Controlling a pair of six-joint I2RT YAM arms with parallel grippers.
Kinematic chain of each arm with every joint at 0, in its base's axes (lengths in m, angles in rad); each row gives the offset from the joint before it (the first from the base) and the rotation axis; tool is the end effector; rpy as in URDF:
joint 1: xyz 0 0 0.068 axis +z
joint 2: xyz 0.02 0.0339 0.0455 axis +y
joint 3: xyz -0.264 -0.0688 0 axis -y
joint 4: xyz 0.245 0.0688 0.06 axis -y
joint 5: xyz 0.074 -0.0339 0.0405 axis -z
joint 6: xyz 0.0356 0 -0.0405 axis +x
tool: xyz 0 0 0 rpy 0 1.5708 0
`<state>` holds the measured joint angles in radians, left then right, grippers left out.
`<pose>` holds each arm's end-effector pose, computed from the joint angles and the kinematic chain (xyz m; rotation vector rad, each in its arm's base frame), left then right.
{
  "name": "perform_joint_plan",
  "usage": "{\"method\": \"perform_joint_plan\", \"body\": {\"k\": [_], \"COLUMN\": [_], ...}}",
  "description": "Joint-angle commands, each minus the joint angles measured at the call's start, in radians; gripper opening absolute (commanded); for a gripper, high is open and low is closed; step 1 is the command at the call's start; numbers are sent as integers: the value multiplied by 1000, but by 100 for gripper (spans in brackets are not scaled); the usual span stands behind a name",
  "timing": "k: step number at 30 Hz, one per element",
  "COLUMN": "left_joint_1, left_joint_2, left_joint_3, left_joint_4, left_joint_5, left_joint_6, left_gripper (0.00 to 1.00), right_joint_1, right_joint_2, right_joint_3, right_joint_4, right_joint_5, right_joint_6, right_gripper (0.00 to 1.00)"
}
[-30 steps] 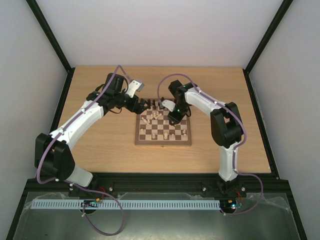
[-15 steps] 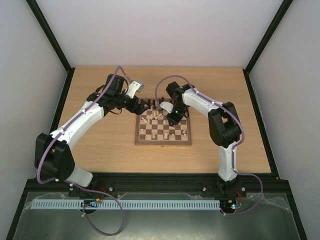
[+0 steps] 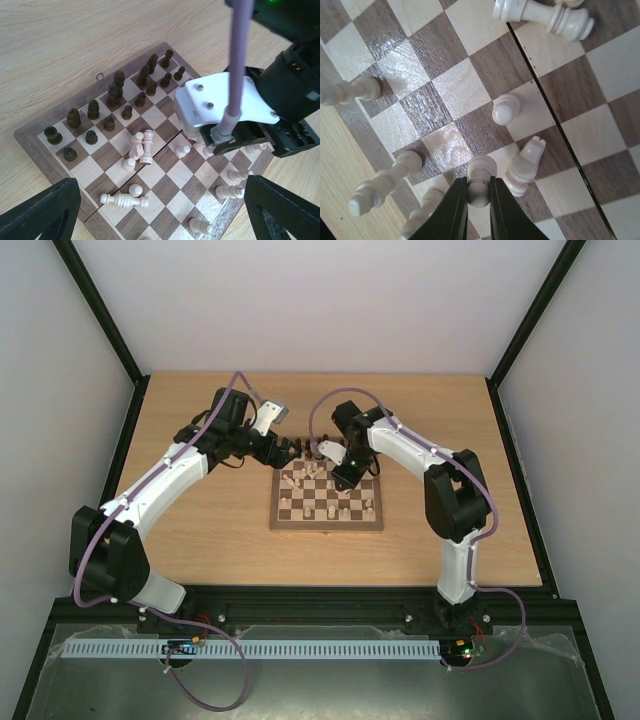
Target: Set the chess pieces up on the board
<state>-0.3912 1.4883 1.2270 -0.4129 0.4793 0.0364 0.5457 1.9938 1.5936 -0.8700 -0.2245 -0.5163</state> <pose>0.3015 -0.1421 0.3054 0.7322 2.1322 -0.7285 0.3460 0.2194 0.2102 -1.4733 2.4135 0.3250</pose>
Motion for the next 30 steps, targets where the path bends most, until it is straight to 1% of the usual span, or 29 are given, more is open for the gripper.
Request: {"method": "perform_joint_plan", "body": {"k": [1,10,15,30], "left_joint_1": [8,8,8,8], "left_joint_2": [-11,-9,-10,-9], "left_joint_3": [-6,-10,-17,-14], "left_joint_4": [17,23,28,28], "left_joint_5": [19,21,22,20], "left_joint_6": [-12,-15,-18,-21], "left_gripper": [92,93,93,93], "right_joint_1": [5,5,5,5], "right_joint_2": [-73,-137,-164,-139], "right_joint_3": [-7,-99,-167,-231], "right_joint_4": [-65,-93,-78,-5], "right_joint_5": [-7,57,85,148], "right_joint_6": [-11,-55,-70,-45], "right_gripper": [8,8,8,9]}}
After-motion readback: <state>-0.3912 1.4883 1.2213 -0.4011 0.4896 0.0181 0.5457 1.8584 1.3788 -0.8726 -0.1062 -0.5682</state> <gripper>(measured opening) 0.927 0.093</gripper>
